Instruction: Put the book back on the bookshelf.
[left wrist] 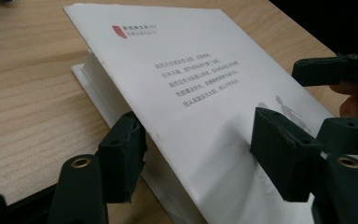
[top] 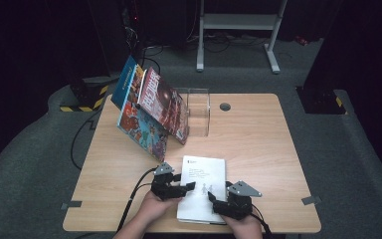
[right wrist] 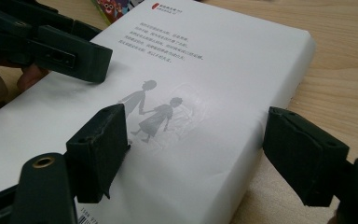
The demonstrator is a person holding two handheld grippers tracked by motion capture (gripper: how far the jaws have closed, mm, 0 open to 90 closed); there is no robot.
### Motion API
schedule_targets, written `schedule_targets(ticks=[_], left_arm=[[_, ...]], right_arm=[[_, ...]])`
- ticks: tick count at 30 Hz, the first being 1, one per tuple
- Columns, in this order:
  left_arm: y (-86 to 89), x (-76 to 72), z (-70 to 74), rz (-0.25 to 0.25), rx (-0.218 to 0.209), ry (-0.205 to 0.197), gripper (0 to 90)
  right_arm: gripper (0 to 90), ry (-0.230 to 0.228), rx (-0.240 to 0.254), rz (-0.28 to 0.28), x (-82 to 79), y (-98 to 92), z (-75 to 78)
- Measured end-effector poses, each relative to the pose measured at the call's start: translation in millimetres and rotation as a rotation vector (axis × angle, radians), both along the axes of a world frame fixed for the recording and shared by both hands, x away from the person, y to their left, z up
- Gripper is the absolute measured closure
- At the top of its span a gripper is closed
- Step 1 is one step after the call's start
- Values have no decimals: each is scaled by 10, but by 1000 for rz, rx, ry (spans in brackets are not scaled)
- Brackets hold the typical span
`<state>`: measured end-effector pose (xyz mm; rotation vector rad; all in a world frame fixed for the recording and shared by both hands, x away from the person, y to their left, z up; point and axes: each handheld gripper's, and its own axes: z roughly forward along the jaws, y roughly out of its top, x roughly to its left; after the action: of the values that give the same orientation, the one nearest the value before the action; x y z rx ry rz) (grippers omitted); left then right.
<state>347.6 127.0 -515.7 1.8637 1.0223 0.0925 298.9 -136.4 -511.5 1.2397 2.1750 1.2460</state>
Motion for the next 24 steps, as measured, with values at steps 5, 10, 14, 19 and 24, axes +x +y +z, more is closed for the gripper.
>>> schedule_targets(ticks=[5, 10, 14, 19, 24], left_arm=[[26, -21, 23, -21, 13, -54, 415], [25, -42, 30, -27, 17, -87, 427], [17, -65, 44, -30, 27, -120, 432], [11, -98, 78, -36, 35, -164, 448], [16, -110, 80, -42, 32, -185, 456]], right_arm=[[222, -9, -1, -1, -3, -8, 1], [223, -9, 2, -1, -5, -10, 0], [244, -12, 7, 1, -10, -27, 4], [269, -16, 15, 4, -12, -56, 16], [274, -23, 11, -4, -9, -77, 24]])
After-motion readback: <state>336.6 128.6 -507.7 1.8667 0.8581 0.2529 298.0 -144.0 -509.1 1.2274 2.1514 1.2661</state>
